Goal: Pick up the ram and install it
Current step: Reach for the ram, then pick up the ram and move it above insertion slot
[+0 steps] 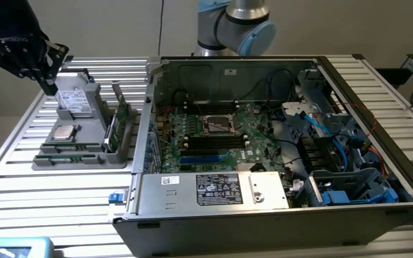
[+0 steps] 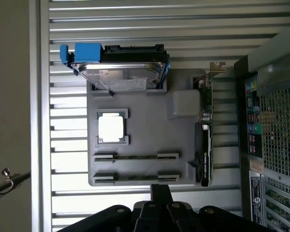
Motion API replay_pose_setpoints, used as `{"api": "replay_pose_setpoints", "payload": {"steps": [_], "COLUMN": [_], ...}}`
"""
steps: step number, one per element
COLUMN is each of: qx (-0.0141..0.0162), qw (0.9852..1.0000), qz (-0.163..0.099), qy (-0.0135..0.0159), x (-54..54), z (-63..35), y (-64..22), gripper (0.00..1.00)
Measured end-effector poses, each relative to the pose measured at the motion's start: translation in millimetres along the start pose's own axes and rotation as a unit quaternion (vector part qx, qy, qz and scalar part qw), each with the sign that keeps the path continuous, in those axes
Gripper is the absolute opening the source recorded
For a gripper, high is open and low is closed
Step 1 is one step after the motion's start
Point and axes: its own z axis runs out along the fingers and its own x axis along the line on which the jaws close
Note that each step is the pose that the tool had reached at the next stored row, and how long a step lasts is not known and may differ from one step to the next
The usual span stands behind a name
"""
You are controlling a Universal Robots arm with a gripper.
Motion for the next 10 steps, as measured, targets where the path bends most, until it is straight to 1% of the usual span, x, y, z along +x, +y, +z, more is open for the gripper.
{"api": "replay_pose_setpoints", "payload": {"steps": [10], "qx": [0.0], "qw": [1.0], "qz": [0.0], "qy": [0.0], "x": [0.1], "z": [0.1], "y": [0.0], "gripper": [0.11]}}
